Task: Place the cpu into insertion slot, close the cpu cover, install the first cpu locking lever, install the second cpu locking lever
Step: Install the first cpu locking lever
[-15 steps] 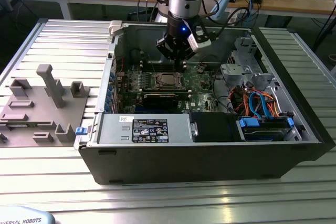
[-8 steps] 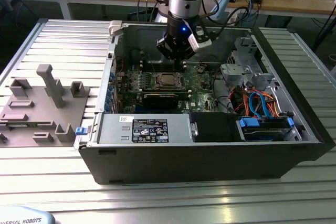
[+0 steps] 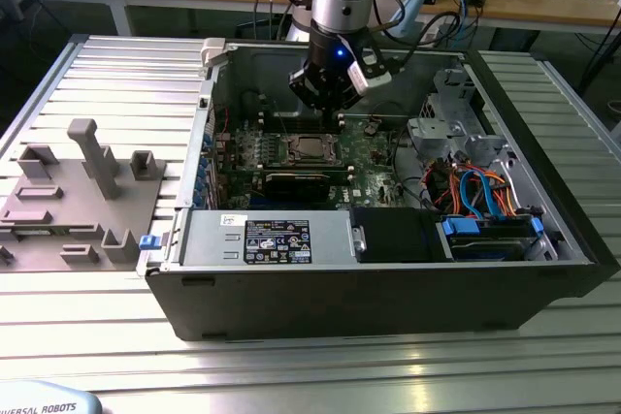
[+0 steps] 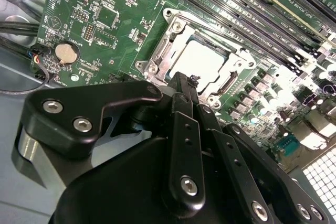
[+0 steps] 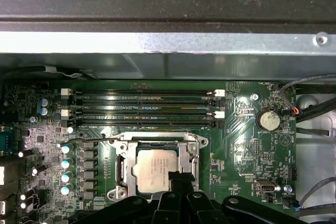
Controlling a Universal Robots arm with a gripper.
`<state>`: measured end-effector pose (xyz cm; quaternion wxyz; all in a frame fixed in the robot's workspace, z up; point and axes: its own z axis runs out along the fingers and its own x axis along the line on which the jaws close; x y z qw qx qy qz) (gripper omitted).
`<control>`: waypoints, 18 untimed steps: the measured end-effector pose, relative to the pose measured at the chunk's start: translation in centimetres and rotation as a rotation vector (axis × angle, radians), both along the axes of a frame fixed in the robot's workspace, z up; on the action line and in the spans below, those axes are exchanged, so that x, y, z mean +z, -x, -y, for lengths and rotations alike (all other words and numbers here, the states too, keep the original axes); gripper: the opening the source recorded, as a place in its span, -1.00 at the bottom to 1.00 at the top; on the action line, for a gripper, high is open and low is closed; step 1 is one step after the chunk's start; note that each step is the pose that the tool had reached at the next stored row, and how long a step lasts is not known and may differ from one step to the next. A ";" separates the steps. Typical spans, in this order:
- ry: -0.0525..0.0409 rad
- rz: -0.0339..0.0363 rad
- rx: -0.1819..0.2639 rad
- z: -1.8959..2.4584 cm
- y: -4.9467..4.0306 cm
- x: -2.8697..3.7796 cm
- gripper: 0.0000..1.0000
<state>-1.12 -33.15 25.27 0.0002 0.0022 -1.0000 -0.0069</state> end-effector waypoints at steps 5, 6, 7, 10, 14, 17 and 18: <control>0.0000 0.0002 0.000 0.00 0.13 0.06 -0.79; -0.0001 0.0005 0.000 0.00 0.27 0.07 -0.79; 0.0000 0.0006 0.000 0.00 0.34 0.08 -0.79; 0.0000 0.0010 0.000 0.00 0.57 0.10 -0.79; 0.0000 0.0011 0.000 0.00 0.69 0.11 -0.79; -0.0001 0.0012 0.000 0.00 0.76 0.12 -0.79; -0.0001 0.0012 0.000 0.00 0.79 0.12 -0.79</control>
